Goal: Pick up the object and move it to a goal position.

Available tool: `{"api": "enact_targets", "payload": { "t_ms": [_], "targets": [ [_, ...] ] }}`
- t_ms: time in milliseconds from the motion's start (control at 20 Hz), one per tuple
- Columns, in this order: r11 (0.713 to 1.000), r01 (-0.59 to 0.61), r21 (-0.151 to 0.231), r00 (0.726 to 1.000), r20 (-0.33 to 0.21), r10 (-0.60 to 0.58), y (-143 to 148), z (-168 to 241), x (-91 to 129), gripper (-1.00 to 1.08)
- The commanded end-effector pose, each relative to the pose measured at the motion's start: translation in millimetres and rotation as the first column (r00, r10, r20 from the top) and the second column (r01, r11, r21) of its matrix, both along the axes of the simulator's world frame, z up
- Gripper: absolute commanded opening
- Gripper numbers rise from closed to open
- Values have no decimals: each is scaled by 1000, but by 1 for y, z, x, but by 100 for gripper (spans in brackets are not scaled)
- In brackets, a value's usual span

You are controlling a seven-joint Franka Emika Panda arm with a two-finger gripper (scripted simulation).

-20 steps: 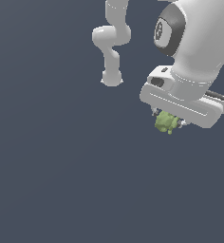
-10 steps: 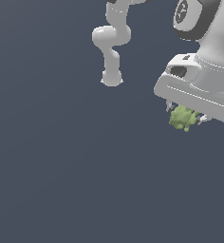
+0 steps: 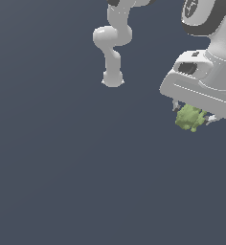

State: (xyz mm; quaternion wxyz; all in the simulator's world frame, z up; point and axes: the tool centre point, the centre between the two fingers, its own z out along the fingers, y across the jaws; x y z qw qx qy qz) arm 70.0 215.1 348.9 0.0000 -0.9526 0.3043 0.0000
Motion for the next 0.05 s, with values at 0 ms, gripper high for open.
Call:
{"api": "enact_targets", "payload": {
  "t_ms": [0],
  "targets": [
    [1000, 0, 0, 1000, 0, 0, 0, 0, 0, -100]
  ]
}}
